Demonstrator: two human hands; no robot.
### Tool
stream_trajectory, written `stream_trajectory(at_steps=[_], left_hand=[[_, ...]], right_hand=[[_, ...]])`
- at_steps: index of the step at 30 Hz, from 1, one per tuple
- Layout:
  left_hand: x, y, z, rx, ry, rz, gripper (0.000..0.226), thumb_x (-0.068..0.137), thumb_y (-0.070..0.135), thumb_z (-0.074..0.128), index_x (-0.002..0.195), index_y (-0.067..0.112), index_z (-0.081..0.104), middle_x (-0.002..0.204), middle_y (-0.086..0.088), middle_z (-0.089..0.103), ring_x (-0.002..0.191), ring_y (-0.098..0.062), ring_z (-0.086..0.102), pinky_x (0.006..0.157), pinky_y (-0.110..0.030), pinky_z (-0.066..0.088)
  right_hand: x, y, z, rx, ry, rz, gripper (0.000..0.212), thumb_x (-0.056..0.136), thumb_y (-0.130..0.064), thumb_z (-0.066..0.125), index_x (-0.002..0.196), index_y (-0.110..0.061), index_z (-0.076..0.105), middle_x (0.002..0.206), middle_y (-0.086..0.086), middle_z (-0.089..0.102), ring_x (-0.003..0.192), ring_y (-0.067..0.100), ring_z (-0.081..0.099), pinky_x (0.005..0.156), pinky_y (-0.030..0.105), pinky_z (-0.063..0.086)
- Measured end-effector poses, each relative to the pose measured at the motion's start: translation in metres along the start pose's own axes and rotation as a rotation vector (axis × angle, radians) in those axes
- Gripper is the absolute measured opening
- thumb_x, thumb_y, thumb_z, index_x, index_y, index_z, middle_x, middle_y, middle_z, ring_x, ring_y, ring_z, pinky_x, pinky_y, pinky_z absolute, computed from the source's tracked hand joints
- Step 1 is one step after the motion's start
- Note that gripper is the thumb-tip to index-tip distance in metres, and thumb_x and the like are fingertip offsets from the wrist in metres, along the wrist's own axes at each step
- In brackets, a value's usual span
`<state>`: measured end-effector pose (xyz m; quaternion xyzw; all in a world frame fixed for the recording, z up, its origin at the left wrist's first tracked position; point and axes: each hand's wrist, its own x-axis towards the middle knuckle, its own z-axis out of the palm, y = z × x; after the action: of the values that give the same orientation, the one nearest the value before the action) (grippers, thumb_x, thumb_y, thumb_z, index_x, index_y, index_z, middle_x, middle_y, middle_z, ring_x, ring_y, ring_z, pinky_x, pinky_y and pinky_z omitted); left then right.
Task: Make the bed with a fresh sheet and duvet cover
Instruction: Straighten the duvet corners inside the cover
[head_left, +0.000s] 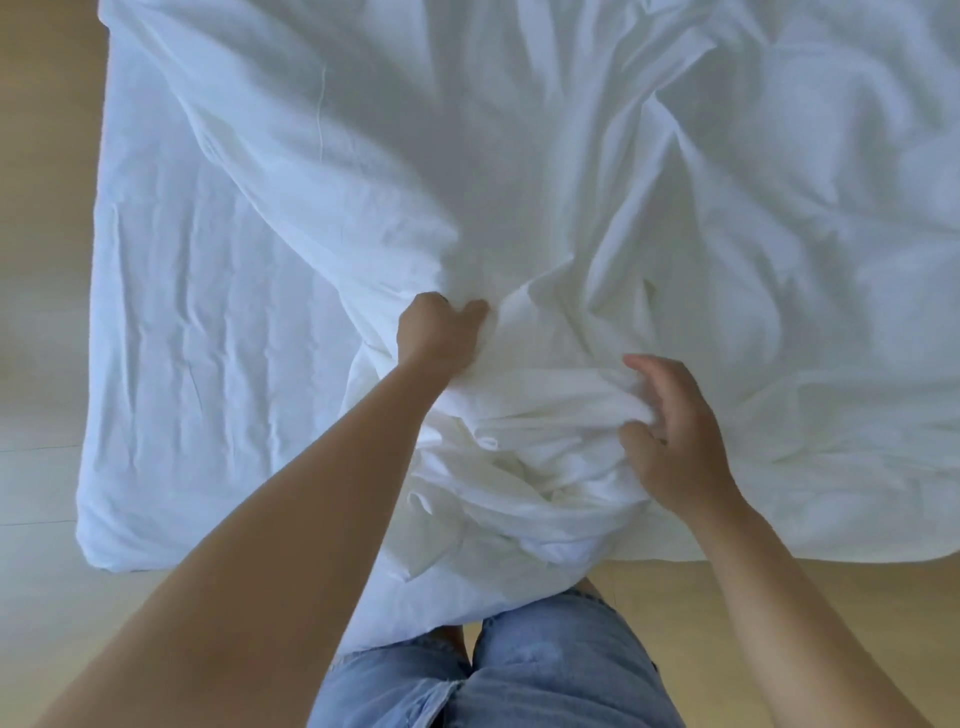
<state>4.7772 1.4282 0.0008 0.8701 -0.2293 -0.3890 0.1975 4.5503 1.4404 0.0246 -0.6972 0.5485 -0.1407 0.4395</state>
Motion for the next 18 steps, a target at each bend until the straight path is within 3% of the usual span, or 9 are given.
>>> stream_trajectory(at_steps=[3,6,8,9,10,13,15,17,18], left_hand=[[-0.013,-0.003,-0.012,-0.133,0.029,0.063,0.036,0.089,0.038,0.058,0.074,0.006,0.054,0.073,-0.007,0.058,0.072,-0.027,0.056,0.069,-0.035,0.049],[-0.026,0.016,-0.029,-0.358,0.037,0.177,0.036,0.088,0.030,0.058,0.064,0.012,0.038,0.060,-0.004,0.035,0.060,-0.021,0.037,0.056,-0.033,0.034],[-0.030,0.046,-0.037,-0.445,0.054,0.291,0.041,0.089,0.026,0.057,0.061,0.015,0.029,0.057,-0.002,0.026,0.058,-0.019,0.030,0.054,-0.031,0.028],[-0.031,0.063,-0.041,-0.459,0.047,0.342,0.043,0.090,0.024,0.056,0.060,0.016,0.026,0.057,-0.001,0.026,0.057,-0.019,0.030,0.053,-0.031,0.028],[-0.031,0.079,-0.043,-0.473,0.027,0.380,0.043,0.091,0.024,0.055,0.061,0.017,0.026,0.057,-0.002,0.028,0.057,-0.019,0.032,0.053,-0.032,0.031],[-0.022,0.095,-0.041,-0.414,0.029,0.398,0.033,0.094,0.032,0.050,0.069,0.015,0.038,0.067,-0.002,0.045,0.068,-0.021,0.045,0.064,-0.033,0.039],[-0.005,0.072,-0.030,-0.284,0.121,0.238,0.031,0.092,0.045,0.050,0.096,0.014,0.049,0.097,-0.003,0.055,0.092,-0.024,0.053,0.076,-0.031,0.041],[0.011,0.037,-0.019,-0.303,0.089,-0.139,0.073,0.082,0.062,0.055,0.132,0.011,0.038,0.129,-0.008,0.044,0.119,-0.030,0.046,0.097,-0.038,0.040],[0.014,0.024,-0.015,-0.398,0.011,-0.310,0.089,0.076,0.069,0.057,0.139,0.011,0.032,0.133,-0.009,0.043,0.121,-0.032,0.046,0.100,-0.042,0.041]], right_hand=[[0.028,-0.030,0.025,-0.030,-0.170,-0.069,0.065,0.083,-0.037,0.054,0.141,-0.014,0.038,0.138,-0.005,0.041,0.128,0.011,0.040,0.102,0.018,0.030],[0.061,-0.052,0.061,-0.173,-0.333,-0.046,0.082,0.084,-0.055,0.058,0.148,-0.016,0.024,0.149,0.002,0.031,0.136,0.017,0.030,0.110,0.031,0.027],[0.075,-0.067,0.075,-0.015,-0.177,-0.146,0.058,0.085,-0.051,0.052,0.130,-0.015,0.048,0.122,0.004,0.054,0.110,0.003,0.050,0.090,0.021,0.037],[0.080,-0.075,0.074,0.091,-0.025,-0.193,0.030,0.087,-0.039,0.050,0.105,-0.018,0.060,0.093,-0.001,0.058,0.083,-0.004,0.053,0.073,0.016,0.036],[0.088,-0.078,0.067,0.166,0.116,-0.208,0.009,0.086,-0.025,0.048,0.081,-0.025,0.055,0.072,-0.008,0.051,0.065,-0.005,0.049,0.061,0.015,0.033],[0.122,-0.088,0.024,0.387,0.478,-0.062,0.016,0.077,-0.008,0.043,0.070,-0.022,0.048,0.064,-0.009,0.048,0.056,-0.001,0.044,0.059,0.015,0.039],[0.145,-0.080,-0.002,0.436,0.592,0.094,0.012,0.075,-0.009,0.043,0.067,-0.016,0.049,0.062,-0.004,0.047,0.051,0.003,0.043,0.055,0.020,0.038],[0.157,-0.065,-0.011,0.330,0.577,0.174,0.011,0.074,-0.015,0.045,0.070,-0.009,0.053,0.065,0.001,0.049,0.059,0.010,0.045,0.058,0.025,0.039],[0.160,-0.058,-0.010,0.250,0.542,0.185,0.015,0.078,-0.016,0.047,0.080,-0.005,0.058,0.074,0.006,0.053,0.070,0.016,0.049,0.065,0.028,0.041]])
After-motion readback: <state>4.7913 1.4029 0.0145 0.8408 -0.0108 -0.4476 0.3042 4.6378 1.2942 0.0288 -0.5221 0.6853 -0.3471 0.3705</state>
